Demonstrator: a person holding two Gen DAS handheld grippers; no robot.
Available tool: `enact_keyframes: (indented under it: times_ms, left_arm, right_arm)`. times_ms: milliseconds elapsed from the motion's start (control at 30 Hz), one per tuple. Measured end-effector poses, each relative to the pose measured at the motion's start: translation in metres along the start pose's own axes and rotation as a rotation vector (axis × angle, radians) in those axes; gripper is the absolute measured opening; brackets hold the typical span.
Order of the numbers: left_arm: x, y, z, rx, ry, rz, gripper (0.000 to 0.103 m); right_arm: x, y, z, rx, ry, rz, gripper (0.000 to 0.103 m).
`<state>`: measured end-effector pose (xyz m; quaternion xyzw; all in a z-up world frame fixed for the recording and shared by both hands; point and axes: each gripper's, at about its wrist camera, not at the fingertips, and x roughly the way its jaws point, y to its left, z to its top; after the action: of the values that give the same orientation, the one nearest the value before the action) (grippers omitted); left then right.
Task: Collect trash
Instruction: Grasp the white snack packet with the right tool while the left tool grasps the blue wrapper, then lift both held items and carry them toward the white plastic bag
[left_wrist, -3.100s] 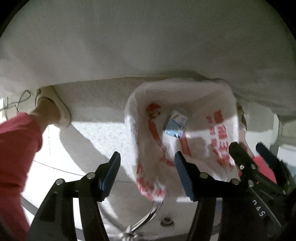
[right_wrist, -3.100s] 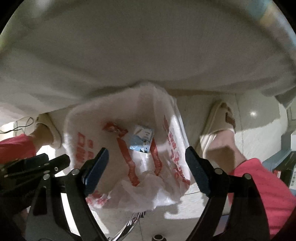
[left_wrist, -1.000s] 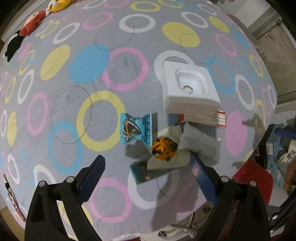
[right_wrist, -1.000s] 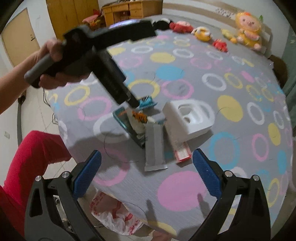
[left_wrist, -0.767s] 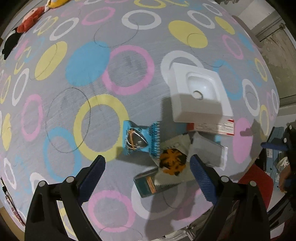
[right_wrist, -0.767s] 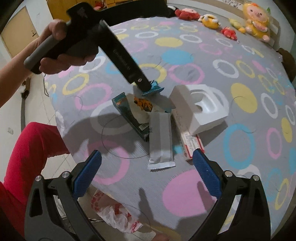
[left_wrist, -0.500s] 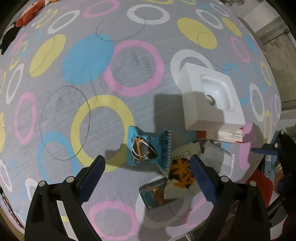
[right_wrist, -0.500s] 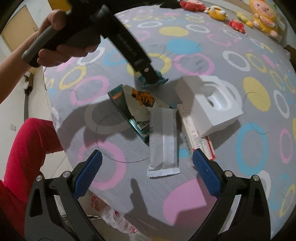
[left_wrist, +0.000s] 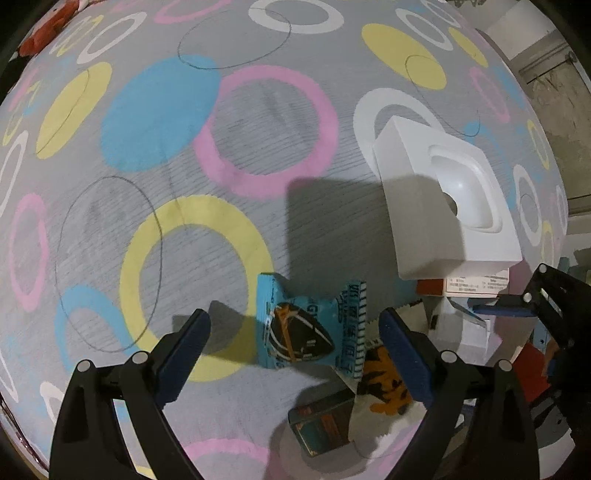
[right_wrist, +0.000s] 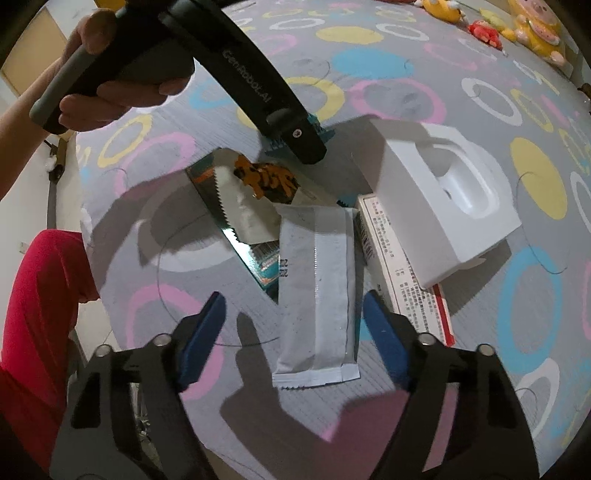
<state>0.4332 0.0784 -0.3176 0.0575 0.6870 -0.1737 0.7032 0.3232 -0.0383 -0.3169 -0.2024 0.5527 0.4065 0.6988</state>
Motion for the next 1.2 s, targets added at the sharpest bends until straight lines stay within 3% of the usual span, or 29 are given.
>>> enact_keyframes:
  times_ms: [167,433,533,567,667,933,1200]
  left_arm:
    - [0.008,0.002,0.005,-0.003,-0.008,0.004,0.088]
    - [0.012,0.0,0.006,0.027,-0.042,0.052,0.068]
    - [0.007,-0.004,0.003,0.032,-0.051,0.074,0.058]
    - [0.005,-0.004,0.001,0.025,-0.055,0.082,0.05]
    - [0.0,0.002,-0.003,-0.037,-0.062,0.068,0.041]
    - [-0.02,0.011,-0.019,-0.111,-0.1,0.104,0.038]
    - [-0.085,-0.003,-0.058,-0.116,-0.171,0.148,0.038]
  right_arm:
    - [0.009,-0.001,-0.001,-0.005,0.009,-0.011,0.07]
    - [0.005,-0.006,0.0,0.018,-0.007,-0.047,0.038]
    - [0.004,-0.005,-0.001,0.017,-0.01,-0.06,0.038]
    - [0.004,-0.003,-0.001,0.013,-0.01,-0.073,0.038]
    - [0.003,0.001,-0.002,0.016,-0.013,-0.102,0.037]
    - [-0.022,0.005,-0.012,0.069,-0.037,-0.144,0.037]
    - [-0.094,0.01,-0.021,0.138,-0.132,-0.219,0.037]
